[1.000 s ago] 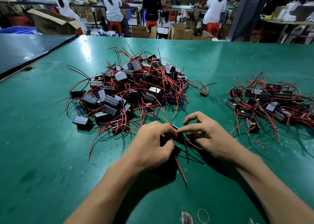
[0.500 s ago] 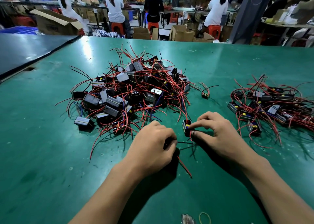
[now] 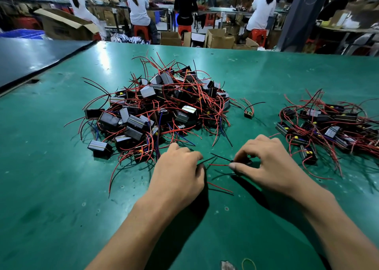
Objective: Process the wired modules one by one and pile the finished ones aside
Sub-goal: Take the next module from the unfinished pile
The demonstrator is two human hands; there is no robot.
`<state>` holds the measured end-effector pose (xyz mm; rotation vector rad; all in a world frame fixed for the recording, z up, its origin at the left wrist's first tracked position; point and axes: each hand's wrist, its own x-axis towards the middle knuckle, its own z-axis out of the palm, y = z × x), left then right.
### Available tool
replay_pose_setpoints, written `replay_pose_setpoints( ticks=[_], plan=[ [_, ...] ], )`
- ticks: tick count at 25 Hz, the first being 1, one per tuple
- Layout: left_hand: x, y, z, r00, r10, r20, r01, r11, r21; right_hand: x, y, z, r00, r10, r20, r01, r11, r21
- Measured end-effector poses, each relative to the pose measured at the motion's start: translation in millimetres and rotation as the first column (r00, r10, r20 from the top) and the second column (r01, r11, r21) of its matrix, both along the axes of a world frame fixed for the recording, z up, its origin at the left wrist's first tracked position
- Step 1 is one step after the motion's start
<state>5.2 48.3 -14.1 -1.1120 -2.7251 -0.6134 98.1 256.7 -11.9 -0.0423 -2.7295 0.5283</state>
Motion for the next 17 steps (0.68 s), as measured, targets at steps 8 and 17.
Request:
replay_pose_setpoints(
  ticks=[8, 17],
  plan=[
    [-14, 14, 4, 0.957, -0.168, 0.238, 0.153, 0.985, 0.079, -9, -17, -2, 0.998, 0.049, -0.038, -0.046, 0.997, 0.068],
    [-19, 10, 10, 0.658, -0.375, 0.653, -0.116, 0.806, 0.580, -8, -15, -9, 0.997, -0.049, -0.056, 0.014, 0.866, -0.501]
  ],
)
